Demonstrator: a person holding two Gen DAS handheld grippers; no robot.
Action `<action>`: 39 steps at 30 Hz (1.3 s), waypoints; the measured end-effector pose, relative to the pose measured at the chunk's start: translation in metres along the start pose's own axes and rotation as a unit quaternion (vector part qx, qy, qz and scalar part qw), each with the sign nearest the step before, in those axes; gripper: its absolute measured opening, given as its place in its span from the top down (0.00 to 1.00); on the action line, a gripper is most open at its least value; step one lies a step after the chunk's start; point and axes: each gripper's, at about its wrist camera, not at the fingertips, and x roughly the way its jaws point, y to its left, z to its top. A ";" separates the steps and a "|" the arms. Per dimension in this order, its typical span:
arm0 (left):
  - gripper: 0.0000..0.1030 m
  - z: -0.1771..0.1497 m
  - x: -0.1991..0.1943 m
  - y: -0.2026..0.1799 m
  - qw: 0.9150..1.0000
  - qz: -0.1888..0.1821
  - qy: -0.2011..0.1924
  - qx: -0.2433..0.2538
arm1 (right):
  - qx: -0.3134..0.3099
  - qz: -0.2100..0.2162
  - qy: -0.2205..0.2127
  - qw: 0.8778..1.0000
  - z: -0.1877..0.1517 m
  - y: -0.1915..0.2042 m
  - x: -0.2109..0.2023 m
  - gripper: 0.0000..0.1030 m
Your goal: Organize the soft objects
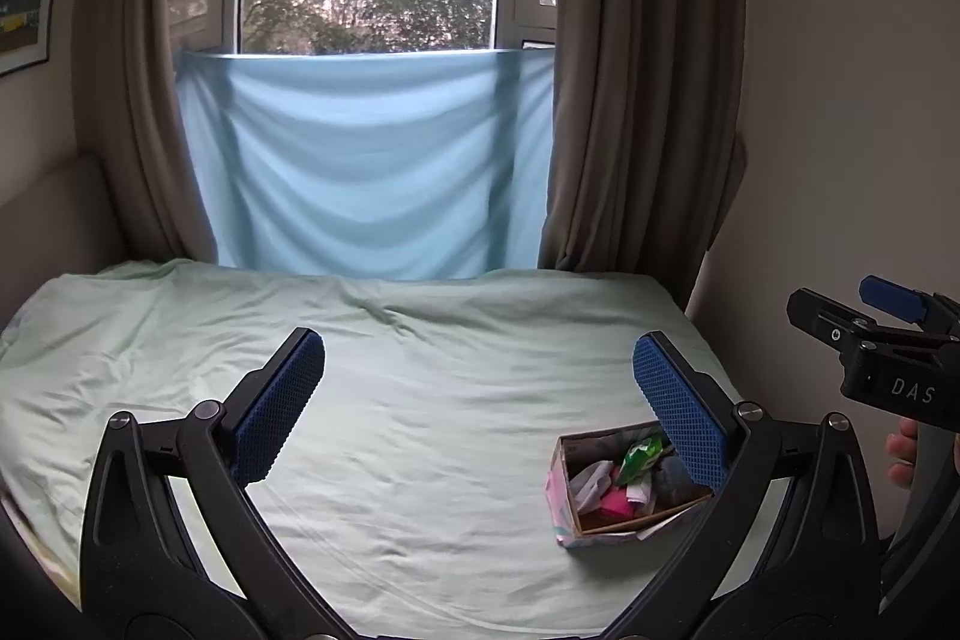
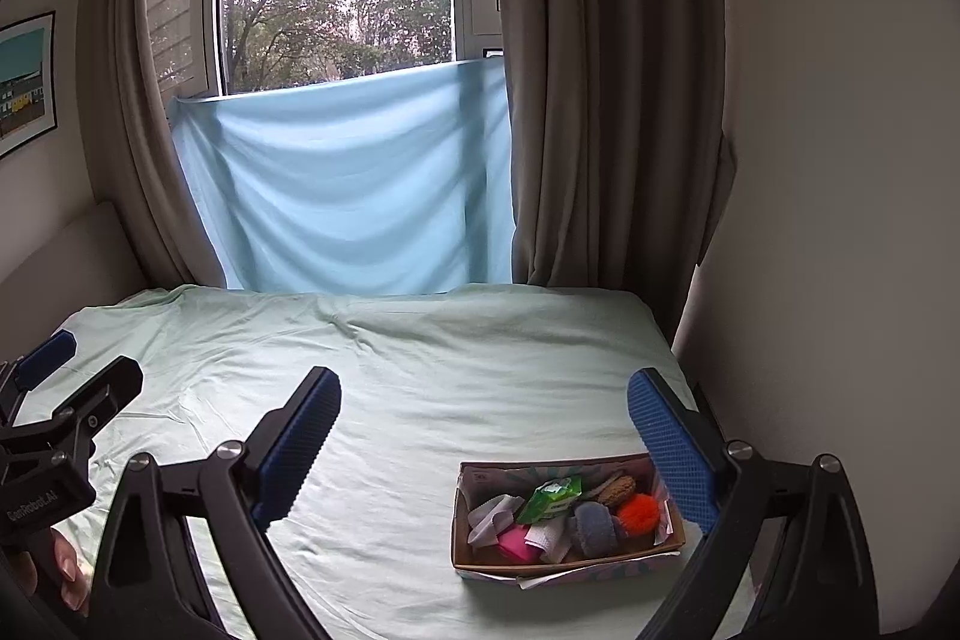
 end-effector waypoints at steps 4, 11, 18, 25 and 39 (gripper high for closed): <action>0.00 0.000 0.000 -0.001 1.000 0.001 0.001 0.001 | 0.002 -0.001 0.000 1.000 -0.001 -0.002 0.001 0.07; 0.00 0.000 0.001 0.000 1.000 0.001 0.002 0.001 | 0.000 -0.002 -0.001 1.000 0.001 -0.002 0.000 0.07; 0.00 -0.001 0.001 0.004 1.000 0.001 0.003 -0.004 | -0.001 -0.004 0.002 1.000 0.002 -0.002 0.004 0.07; 0.00 -0.003 0.003 0.006 1.000 0.004 0.003 -0.004 | -0.004 -0.005 0.001 1.000 0.004 0.001 0.003 0.07; 0.00 -0.004 0.004 0.008 1.000 0.000 -0.001 -0.006 | -0.003 -0.006 0.000 1.000 0.005 0.002 0.006 0.07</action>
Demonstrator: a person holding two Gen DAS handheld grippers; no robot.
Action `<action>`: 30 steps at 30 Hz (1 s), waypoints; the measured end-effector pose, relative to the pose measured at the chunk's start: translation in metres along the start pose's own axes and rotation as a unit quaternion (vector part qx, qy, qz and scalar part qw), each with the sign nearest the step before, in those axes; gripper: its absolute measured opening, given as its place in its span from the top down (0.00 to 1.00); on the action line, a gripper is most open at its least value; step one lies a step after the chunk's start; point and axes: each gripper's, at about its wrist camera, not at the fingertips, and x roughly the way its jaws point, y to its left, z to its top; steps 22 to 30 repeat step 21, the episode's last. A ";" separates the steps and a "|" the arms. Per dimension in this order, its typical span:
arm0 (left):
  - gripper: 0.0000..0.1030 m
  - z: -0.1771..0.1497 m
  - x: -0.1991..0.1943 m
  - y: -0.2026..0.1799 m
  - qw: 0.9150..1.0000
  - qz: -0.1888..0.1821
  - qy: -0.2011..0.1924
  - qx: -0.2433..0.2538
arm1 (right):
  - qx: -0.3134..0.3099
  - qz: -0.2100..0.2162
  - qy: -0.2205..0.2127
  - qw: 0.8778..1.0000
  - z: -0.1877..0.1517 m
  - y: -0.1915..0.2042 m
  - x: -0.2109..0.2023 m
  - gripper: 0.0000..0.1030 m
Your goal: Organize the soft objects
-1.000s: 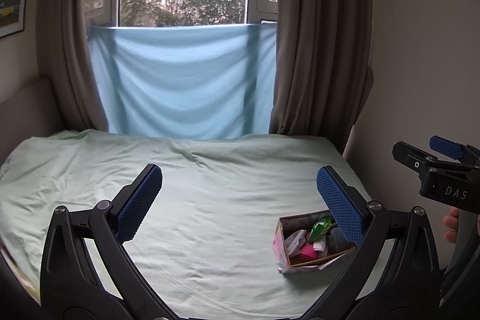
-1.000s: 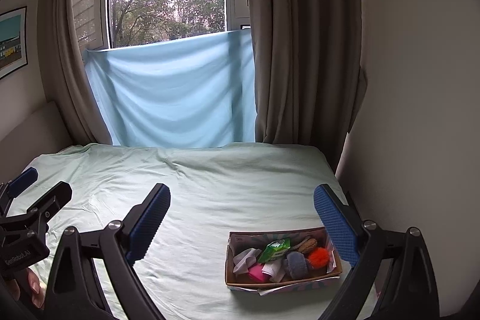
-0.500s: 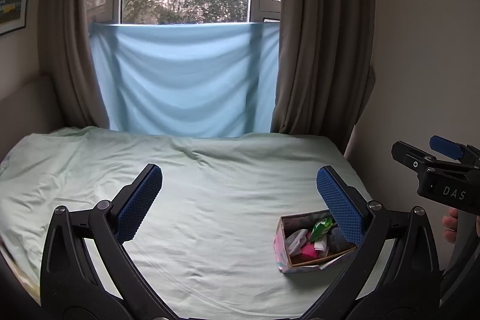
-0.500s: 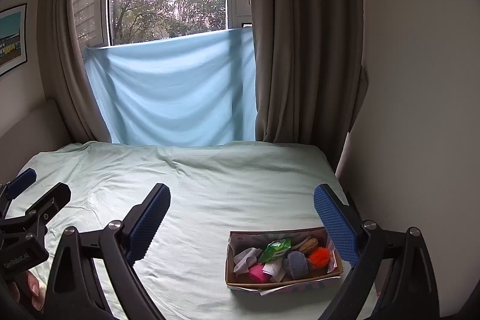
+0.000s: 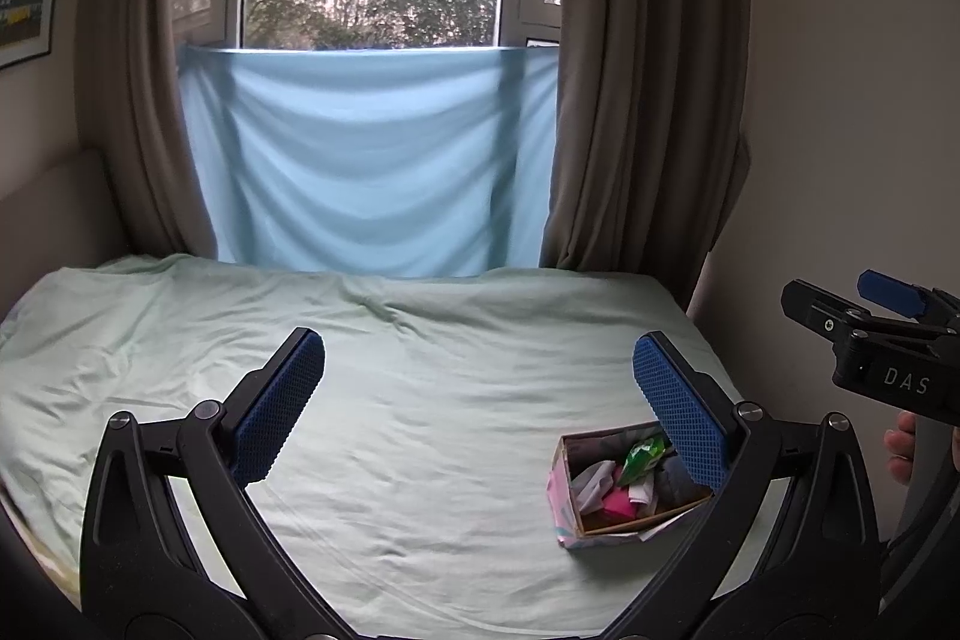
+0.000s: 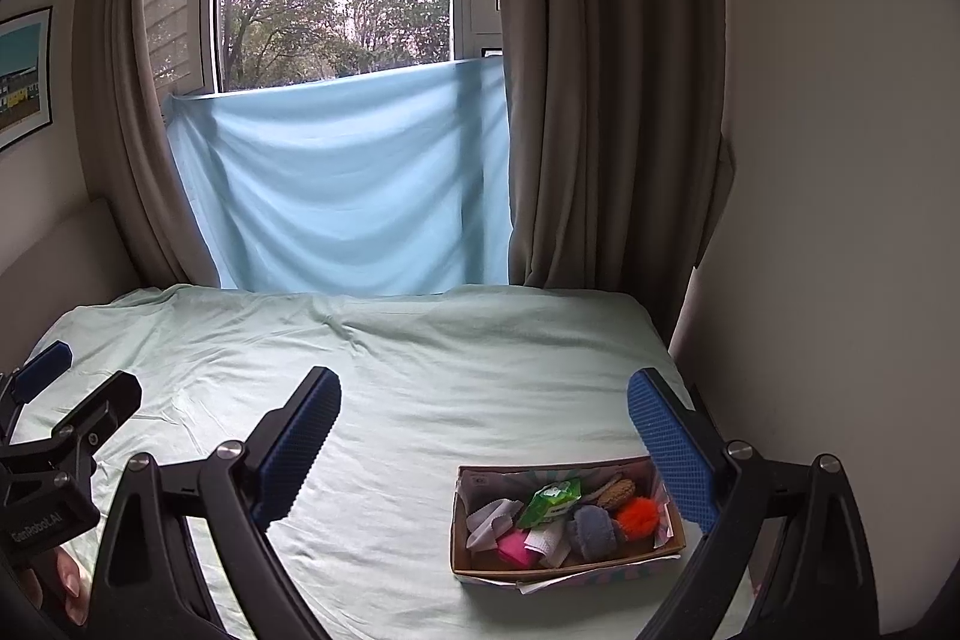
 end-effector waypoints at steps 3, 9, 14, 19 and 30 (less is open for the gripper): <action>0.00 0.000 -0.001 0.001 1.000 0.004 -0.001 0.001 | -0.001 -0.001 0.000 1.000 0.000 0.001 0.000 0.07; 0.00 0.002 -0.002 0.002 1.000 0.006 -0.011 0.003 | -0.002 -0.001 -0.001 1.000 0.001 0.002 0.000 0.07; 0.00 0.004 -0.005 0.004 0.999 0.023 -0.022 0.002 | -0.003 0.000 -0.001 1.000 0.001 0.003 0.001 0.07; 0.00 0.000 -0.002 0.007 0.999 0.037 -0.021 0.012 | -0.004 0.004 0.008 1.000 0.000 0.007 0.007 0.07; 0.00 -0.001 0.001 0.011 0.999 0.032 -0.013 0.010 | -0.005 0.004 0.013 1.000 -0.001 0.011 0.011 0.07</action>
